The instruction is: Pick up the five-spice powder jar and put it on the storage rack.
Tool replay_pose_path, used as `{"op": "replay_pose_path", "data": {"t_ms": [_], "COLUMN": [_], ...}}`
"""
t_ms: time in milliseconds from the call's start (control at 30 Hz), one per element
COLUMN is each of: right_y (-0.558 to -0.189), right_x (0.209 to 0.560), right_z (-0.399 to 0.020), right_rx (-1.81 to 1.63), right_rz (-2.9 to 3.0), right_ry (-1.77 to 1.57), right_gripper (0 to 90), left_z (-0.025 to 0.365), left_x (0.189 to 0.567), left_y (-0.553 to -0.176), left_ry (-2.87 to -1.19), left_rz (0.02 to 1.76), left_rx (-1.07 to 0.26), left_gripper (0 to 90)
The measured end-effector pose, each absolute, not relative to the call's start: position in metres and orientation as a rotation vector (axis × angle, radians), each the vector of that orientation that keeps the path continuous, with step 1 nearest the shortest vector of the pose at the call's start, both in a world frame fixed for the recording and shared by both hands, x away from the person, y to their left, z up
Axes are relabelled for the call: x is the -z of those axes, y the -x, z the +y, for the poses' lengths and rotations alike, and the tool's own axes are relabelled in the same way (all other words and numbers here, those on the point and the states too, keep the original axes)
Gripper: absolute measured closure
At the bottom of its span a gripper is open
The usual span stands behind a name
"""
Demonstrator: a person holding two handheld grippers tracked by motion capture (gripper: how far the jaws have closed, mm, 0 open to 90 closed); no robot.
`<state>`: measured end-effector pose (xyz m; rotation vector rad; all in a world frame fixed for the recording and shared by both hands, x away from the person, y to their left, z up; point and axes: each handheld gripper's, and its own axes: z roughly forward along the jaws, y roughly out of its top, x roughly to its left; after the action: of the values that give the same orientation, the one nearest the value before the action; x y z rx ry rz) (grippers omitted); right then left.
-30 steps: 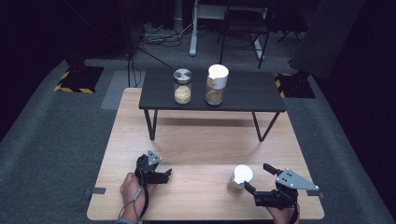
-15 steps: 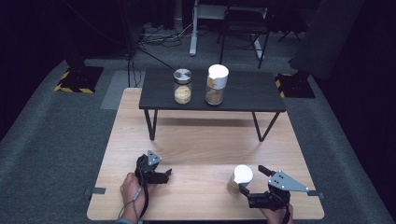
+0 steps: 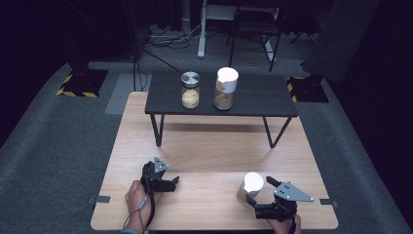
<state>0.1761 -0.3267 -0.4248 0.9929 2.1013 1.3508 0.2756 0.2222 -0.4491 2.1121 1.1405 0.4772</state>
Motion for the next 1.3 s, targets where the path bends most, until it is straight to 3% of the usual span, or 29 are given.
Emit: {"op": "replay_pose_path", "data": {"t_ms": [1000, 1100, 1300], "right_y": [-0.194, -0.197, -0.200], "right_x": [0.458, 0.461, 0.464], "right_z": [-0.303, -0.301, -0.300], "right_rx": [-1.220, -1.207, -1.206], "right_rz": [2.161, 2.166, 2.177], "right_ry": [-1.015, -1.025, -1.036], "right_gripper": [2.0, 4.4, 17.5], "left_z": [0.222, 0.222, 0.222], "left_x": [0.449, 0.449, 0.449], "left_y": [-0.276, -0.276, -0.276], "left_ry": [-2.112, -2.112, -2.112], "left_rz": [1.140, 1.138, 1.137], "left_rx": [-0.476, -0.475, -0.475], "left_gripper": [12.4, 12.4, 12.4]}}
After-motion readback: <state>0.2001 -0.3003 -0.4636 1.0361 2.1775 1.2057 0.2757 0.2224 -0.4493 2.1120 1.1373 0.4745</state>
